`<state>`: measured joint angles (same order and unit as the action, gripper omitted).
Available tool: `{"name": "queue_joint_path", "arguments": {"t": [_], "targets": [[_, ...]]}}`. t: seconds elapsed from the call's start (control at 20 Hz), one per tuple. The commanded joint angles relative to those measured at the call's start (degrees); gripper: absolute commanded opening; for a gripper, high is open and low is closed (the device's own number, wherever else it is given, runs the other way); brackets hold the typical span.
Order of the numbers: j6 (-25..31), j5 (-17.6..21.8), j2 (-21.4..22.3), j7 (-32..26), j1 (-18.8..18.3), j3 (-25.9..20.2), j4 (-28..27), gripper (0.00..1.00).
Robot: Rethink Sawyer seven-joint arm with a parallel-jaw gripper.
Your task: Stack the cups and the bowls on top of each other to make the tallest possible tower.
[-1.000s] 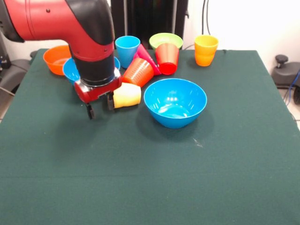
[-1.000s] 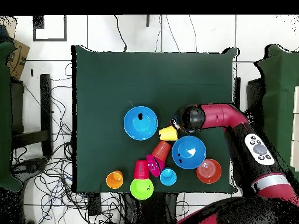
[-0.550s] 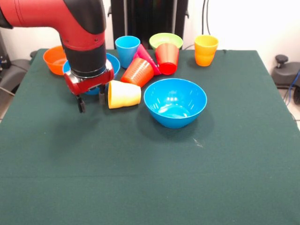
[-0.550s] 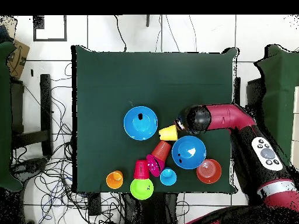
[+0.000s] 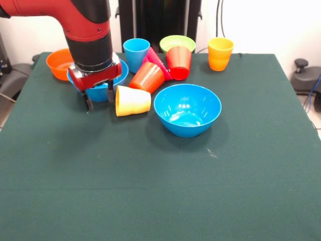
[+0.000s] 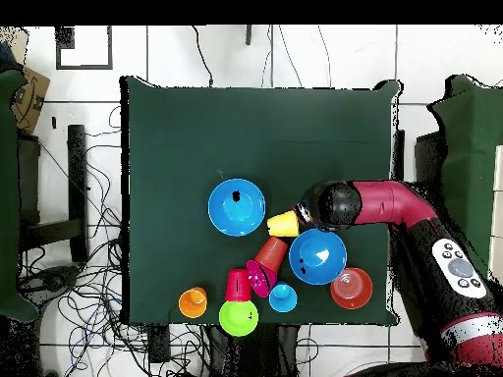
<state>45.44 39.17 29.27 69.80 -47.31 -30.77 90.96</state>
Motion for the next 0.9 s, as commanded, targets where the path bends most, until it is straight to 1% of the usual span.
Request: {"name": "queue_joint_path", "arguments": {"t": [0.05, 0.2, 0.5, 0.7, 0.9], "targets": [[-0.14, -0.03, -1.61, 2.18, 1.24, 2.13, 3.30, 1.00], [-0.18, -0.18, -2.02, 1.69, 1.19, 2.01, 3.08, 1.00], [0.75, -0.90, -2.40, 0.14, 0.24, 1.38, 4.27, 1.00], [-0.51, -0.33, -3.78, -0.22, 0.03, 1.31, 4.16, 1.00], [-0.76, -0.24, -3.24, -0.07, 0.08, 1.12, 4.50, 1.00]]}}
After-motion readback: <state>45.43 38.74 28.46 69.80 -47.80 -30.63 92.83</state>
